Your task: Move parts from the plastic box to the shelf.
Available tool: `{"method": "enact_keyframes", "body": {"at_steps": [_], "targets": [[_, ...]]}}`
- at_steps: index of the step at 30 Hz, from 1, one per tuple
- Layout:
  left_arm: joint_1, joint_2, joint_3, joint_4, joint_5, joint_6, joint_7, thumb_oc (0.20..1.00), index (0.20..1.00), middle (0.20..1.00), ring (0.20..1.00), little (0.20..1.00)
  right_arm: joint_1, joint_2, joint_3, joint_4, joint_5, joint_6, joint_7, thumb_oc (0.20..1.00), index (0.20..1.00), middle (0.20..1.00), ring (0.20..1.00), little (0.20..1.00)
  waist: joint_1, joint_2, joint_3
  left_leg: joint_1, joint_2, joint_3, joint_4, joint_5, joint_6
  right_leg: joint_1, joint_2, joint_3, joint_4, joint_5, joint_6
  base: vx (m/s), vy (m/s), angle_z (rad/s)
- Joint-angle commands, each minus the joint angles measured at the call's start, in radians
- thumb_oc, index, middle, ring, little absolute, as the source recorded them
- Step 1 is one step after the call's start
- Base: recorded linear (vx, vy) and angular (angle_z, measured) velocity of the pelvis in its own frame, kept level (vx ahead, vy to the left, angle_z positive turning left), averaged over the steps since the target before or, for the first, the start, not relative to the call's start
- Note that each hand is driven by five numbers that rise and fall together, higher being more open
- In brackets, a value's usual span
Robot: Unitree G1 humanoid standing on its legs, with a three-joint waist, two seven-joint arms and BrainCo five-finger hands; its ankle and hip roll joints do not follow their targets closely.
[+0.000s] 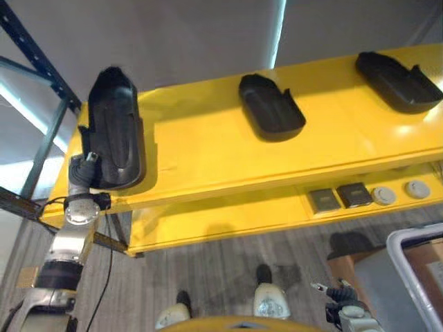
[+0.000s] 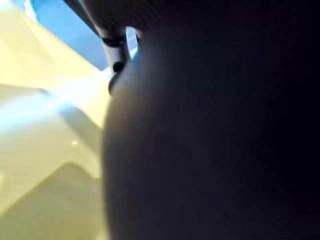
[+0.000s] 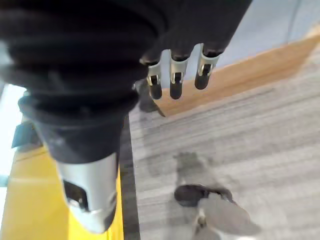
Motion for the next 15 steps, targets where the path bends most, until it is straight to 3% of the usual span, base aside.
{"method": "enact_keyframes", "body": {"at_steps": [1, 7, 14, 15], "targets": [[-0.118, 0.094, 0.014, 0.070, 0.061, -0.016, 0.038, 0.200, 0.200, 0.200, 0.200, 0.200, 0.044, -0.003, 0.044, -0.021, -0.064, -0.010, 0.037, 1.000, 1.000, 1.000, 1.000, 1.000, -0.019, 0.011, -0.068, -0.029, 0.041, 0.004, 0.000, 0.064, 0.010, 0.056, 0.062, -0.007, 0.085, -0.057, 0.027, 0.10, 0.102, -0.07], [-0.252, 0.095, -0.069, 0.255, 0.075, 0.067, 0.005, 0.200, 0.200, 0.200, 0.200, 0.200, 0.061, -0.009, 0.078, -0.039, -0.075, 0.000, 0.036, 1.000, 1.000, 1.000, 1.000, 1.000, -0.055, -0.011, -0.073, -0.019, 0.041, 0.037, -0.010, 0.056, 0.019, 0.072, 0.075, 0.015, 0.041, -0.040, 0.036, 0.05, -0.021, -0.09], [-0.388, 0.076, -0.142, 0.403, 0.094, 0.084, 0.006, 0.200, 0.200, 0.200, 0.200, 0.200, 0.056, -0.039, 0.076, -0.036, -0.053, 0.021, 0.032, 1.000, 1.000, 1.000, 1.000, 1.000, -0.089, -0.027, -0.060, -0.046, 0.058, 0.065, 0.004, 0.054, 0.019, 0.046, 0.095, 0.039, 0.037, -0.041, 0.034, 0.03, -0.043, -0.16], [-0.419, 0.067, -0.155, 0.415, 0.083, 0.109, 0.019, 0.200, 0.200, 0.200, 0.200, 0.200, 0.053, -0.045, 0.073, -0.032, -0.045, 0.015, 0.031, 1.000, 1.000, 1.000, 1.000, 1.000, -0.095, -0.028, -0.049, -0.059, 0.061, 0.067, 0.011, 0.055, 0.018, 0.031, 0.098, 0.045, 0.044, -0.042, 0.031, -0.04, -0.017, -0.25]]}}
